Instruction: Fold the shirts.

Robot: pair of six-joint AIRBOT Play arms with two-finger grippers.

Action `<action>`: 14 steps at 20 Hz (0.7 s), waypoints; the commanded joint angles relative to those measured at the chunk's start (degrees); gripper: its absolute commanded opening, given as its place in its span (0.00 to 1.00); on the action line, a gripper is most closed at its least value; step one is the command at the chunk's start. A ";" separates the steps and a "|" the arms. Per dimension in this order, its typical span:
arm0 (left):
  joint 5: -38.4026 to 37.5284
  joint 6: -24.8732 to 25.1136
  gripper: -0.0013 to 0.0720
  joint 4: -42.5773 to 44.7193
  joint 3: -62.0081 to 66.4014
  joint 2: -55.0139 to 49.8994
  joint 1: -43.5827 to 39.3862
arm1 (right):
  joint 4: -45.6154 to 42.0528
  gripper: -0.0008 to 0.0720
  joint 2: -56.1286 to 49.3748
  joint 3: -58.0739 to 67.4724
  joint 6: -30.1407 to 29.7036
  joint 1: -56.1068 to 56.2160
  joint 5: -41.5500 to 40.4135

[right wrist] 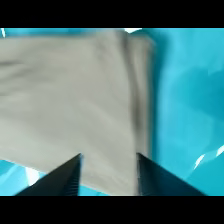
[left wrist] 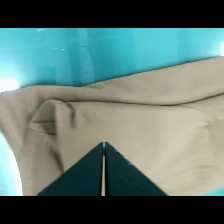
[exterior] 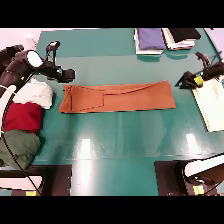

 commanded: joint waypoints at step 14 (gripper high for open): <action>8.44 -0.20 0.05 -9.86 0.70 -7.74 -13.86 | 9.68 0.03 -0.02 -13.29 -9.66 5.42 -11.50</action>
